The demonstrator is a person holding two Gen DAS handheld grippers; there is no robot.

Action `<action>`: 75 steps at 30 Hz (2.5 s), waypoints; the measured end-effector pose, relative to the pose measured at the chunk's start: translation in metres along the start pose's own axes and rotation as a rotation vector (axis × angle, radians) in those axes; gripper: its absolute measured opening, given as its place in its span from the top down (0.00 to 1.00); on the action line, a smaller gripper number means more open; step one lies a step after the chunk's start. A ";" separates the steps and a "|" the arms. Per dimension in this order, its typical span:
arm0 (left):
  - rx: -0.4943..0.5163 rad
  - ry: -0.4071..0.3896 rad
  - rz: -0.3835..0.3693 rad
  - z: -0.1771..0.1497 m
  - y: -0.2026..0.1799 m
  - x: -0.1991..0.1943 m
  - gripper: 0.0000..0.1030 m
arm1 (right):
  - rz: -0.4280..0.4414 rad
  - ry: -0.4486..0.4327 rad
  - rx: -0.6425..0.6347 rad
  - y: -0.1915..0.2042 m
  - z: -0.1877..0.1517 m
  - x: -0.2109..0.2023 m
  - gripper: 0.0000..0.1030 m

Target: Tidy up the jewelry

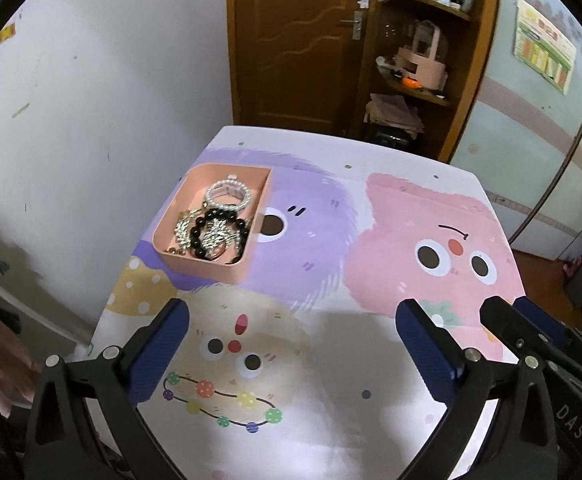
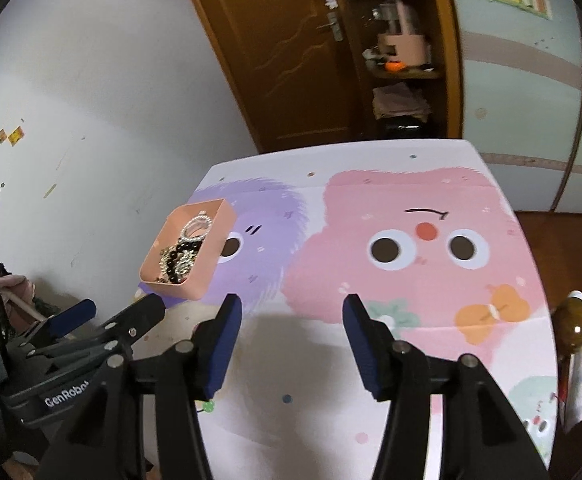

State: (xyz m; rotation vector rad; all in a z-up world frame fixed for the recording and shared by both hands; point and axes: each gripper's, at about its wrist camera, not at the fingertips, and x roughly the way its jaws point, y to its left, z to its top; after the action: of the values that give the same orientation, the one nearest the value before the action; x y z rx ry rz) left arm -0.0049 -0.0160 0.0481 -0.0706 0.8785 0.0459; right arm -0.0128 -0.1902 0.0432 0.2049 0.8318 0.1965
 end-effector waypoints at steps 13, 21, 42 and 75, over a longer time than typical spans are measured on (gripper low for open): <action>0.071 -0.006 0.018 -0.004 -0.035 -0.006 0.01 | -0.076 -0.033 0.022 -0.029 -0.017 -0.022 0.49; 0.072 -0.003 0.018 -0.003 -0.035 -0.004 0.01 | -0.072 -0.035 0.024 -0.034 -0.016 -0.021 0.49; 0.066 0.007 0.020 -0.004 -0.032 -0.001 0.01 | -0.069 -0.019 0.031 -0.031 -0.018 -0.017 0.49; 0.060 0.035 0.013 -0.011 -0.025 0.005 0.01 | -0.071 0.001 0.034 -0.030 -0.025 -0.005 0.49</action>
State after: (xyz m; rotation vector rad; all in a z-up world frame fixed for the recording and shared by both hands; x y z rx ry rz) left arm -0.0080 -0.0418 0.0381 -0.0096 0.9147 0.0310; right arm -0.0318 -0.2179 0.0223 0.2065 0.8421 0.1161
